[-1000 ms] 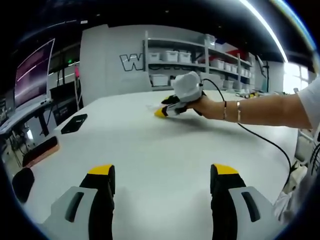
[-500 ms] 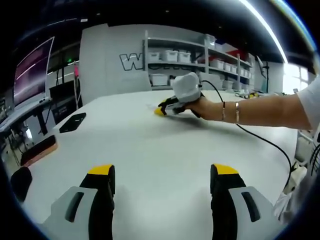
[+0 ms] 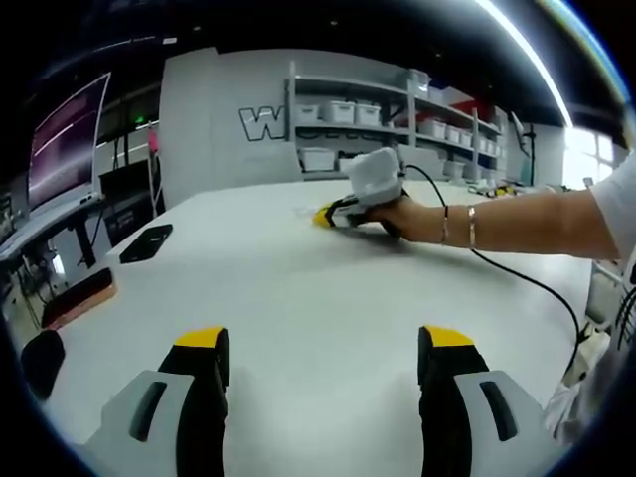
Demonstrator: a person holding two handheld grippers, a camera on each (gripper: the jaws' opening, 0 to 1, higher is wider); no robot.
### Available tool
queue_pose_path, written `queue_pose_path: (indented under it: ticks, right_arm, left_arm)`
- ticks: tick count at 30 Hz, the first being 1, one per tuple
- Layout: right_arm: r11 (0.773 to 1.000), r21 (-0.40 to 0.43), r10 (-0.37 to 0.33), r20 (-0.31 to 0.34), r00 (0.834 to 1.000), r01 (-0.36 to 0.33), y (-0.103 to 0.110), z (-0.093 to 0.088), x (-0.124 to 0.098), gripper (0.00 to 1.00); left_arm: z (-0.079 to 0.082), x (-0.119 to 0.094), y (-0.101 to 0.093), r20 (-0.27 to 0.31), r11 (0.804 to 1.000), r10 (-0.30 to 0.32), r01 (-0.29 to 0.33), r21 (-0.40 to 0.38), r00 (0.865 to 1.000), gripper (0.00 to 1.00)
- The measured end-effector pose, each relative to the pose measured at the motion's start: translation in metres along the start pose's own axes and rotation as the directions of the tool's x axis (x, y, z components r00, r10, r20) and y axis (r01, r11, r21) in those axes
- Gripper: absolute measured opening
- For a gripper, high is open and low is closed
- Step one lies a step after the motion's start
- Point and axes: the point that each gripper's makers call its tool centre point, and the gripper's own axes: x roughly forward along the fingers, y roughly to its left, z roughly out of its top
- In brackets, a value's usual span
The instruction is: Open the resealable bag by pulling the two sides of the seal apart until the entire bag opening is separated and visibly accessible.
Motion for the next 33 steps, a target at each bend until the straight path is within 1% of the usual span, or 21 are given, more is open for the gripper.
queue_pose_path:
  ticks: [2,5,9,13,15,21,27,29,33]
  right_arm:
    - [0.998,0.063,-0.01,0.017,1.0,0.009,-0.007,0.004,-0.004,0.0]
    - [0.996,0.084,-0.023,0.034,0.999,0.02,-0.018,0.009,-0.012,0.0]
    - [0.989,0.145,-0.037,0.061,0.997,0.027,-0.028,0.016,-0.02,0.0]
    - [0.987,0.157,-0.047,0.069,0.996,0.036,-0.034,0.019,-0.028,0.0]
    - [0.986,0.162,-0.046,0.07,0.996,0.034,-0.037,0.02,-0.027,0.0]
    - [0.984,0.174,-0.049,0.081,0.996,0.034,-0.039,0.022,-0.032,0.0]
    - [0.975,0.217,-0.066,0.108,0.992,0.041,-0.048,0.03,-0.039,0.0]
    - [0.972,0.231,-0.072,0.113,0.991,0.044,-0.054,0.031,-0.04,0.0]
    - [0.967,0.25,-0.084,0.123,0.989,0.051,-0.06,0.034,-0.044,0.0]
  left_arm:
    - [0.001,0.0,0.0,0.001,1.0,0.0,0.0,0.001,1.0,0.77]
    - [0.001,-0.002,-0.001,0.003,1.0,0.001,-0.001,0.003,1.0,0.77]
    - [0.002,-0.003,-0.002,0.004,1.0,0.001,-0.001,0.004,1.0,0.77]
    - [0.004,-0.003,-0.005,0.006,1.0,-0.003,0.003,0.009,1.0,0.77]
    - [0.005,-0.004,-0.007,0.008,1.0,-0.006,0.006,0.014,1.0,0.77]
    - [0.007,-0.005,-0.008,0.008,1.0,-0.004,0.004,0.023,1.0,0.77]
    - [0.008,-0.006,-0.009,0.009,1.0,-0.005,0.004,0.025,1.0,0.77]
    - [0.007,-0.006,-0.011,0.008,1.0,-0.007,0.007,0.028,1.0,0.77]
    - [0.008,-0.007,-0.012,0.012,1.0,-0.009,0.009,0.03,1.0,0.77]
